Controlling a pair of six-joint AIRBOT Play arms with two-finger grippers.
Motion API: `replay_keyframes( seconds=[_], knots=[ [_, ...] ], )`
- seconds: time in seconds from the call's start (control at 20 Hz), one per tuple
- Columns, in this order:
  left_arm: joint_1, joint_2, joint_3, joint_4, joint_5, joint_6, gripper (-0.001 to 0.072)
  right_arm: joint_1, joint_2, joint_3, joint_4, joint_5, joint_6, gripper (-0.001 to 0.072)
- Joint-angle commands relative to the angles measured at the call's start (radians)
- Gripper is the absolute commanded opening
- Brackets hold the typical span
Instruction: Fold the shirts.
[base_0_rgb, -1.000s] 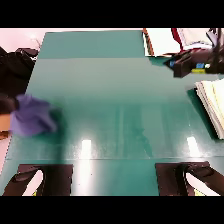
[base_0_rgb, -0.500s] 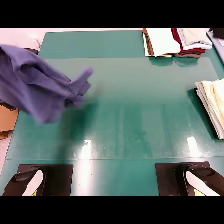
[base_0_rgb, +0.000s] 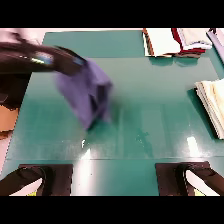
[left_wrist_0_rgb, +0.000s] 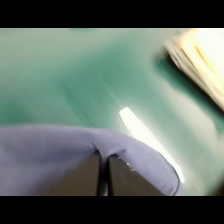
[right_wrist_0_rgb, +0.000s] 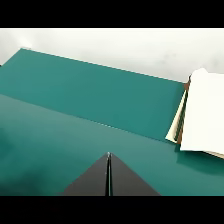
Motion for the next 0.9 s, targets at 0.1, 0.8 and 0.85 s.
replay_keyframes(
  seconds=[0.1,0.8,0.85],
  knots=[
    [-0.33,-0.291,0.006,0.073,0.101,0.048,0.0082,-0.003,0.0,0.002,0.0,0.037,0.01,0.0015],
    [0.14,-0.537,-0.064,0.075,0.037,-0.018,0.0552,-0.003,0.0,0.001,0.0,0.097,0.01,0.0015],
    [0.14,-0.569,-0.064,0.071,0.039,-0.02,0.0552,-0.003,0.0,0.001,0.0,0.101,0.01,0.0015]
  ],
)
